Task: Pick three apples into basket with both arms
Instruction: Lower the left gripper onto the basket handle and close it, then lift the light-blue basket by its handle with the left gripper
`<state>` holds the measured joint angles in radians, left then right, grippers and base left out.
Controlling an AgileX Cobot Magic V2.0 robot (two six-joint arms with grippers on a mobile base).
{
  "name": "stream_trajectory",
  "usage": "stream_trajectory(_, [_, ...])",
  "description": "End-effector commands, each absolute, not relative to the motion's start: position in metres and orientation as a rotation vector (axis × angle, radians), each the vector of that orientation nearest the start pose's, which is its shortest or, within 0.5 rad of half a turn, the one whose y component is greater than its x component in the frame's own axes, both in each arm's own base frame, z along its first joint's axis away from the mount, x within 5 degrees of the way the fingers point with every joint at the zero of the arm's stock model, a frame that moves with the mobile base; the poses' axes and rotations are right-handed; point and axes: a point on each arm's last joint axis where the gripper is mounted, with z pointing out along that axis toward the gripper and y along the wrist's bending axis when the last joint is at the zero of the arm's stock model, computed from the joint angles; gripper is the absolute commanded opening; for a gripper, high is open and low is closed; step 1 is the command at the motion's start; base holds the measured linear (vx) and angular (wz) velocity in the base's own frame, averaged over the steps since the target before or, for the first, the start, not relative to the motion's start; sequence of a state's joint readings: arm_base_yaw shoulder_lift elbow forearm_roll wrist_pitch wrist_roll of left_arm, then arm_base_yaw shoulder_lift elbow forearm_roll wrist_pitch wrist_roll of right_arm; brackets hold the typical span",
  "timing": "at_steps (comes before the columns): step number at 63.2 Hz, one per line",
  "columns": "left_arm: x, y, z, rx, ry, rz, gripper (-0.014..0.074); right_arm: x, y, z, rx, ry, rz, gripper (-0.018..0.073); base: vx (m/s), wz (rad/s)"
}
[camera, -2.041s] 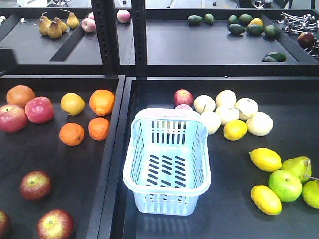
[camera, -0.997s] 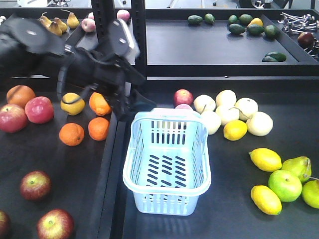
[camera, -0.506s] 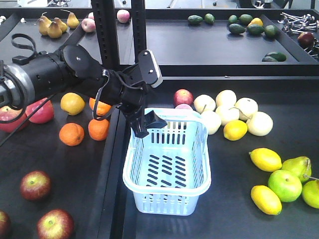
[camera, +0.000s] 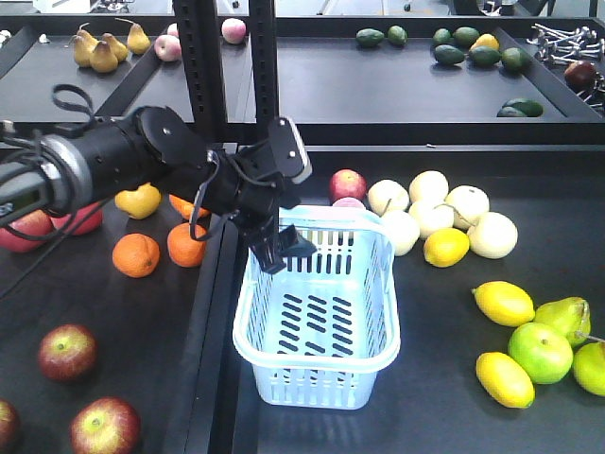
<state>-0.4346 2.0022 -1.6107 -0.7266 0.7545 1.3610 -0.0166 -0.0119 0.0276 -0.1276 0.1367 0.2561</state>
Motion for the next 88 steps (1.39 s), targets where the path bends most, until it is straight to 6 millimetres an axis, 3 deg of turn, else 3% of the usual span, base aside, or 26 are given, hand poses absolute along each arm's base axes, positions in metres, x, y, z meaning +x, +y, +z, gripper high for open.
stream_trajectory(1, [0.388,-0.228,0.273,1.460,1.794,-0.432,0.0536,0.056,-0.002,0.195,0.117,1.558,0.074,-0.0004,0.00,0.00])
stream_trajectory(7, [0.389,-0.229,0.268,1.447,1.820,-0.447,0.0511,0.056,-0.002,0.195,0.117,1.558,0.074,-0.0004,0.00,0.00])
stream_trajectory(15, [0.388,-0.229,0.269,1.404,1.856,-0.472,0.0409,0.056,-0.002,0.195,0.117,1.558,0.074,-0.0004,0.00,0.00])
stream_trajectory(33, [0.381,-0.227,0.280,1.365,1.903,-0.536,-0.0010,0.056,-0.002,0.195,0.117,1.558,0.074,-0.0004,0.00,0.00])
stream_trajectory(43, [0.369,-0.224,0.302,1.370,1.878,-0.557,-0.0008,0.056,-0.002,0.195,0.117,1.558,0.074,-0.0004,0.00,0.00])
stream_trajectory(61, [0.337,-0.210,0.360,1.214,1.922,-0.635,-0.0008,0.056,-0.002,0.195,0.117,1.558,0.074,-0.0004,0.00,0.00])
stream_trajectory(77, [0.291,-0.184,0.412,1.112,1.993,-0.623,-0.0008,0.056,-0.002,0.195,0.117,1.558,0.074,-0.0004,0.00,0.00])
stream_trajectory(88, [0.253,-0.163,0.454,0.994,1.951,-0.598,-0.0008,0.056,-0.002,0.195,0.117,1.558,0.074,-0.0004,0.00,0.00])
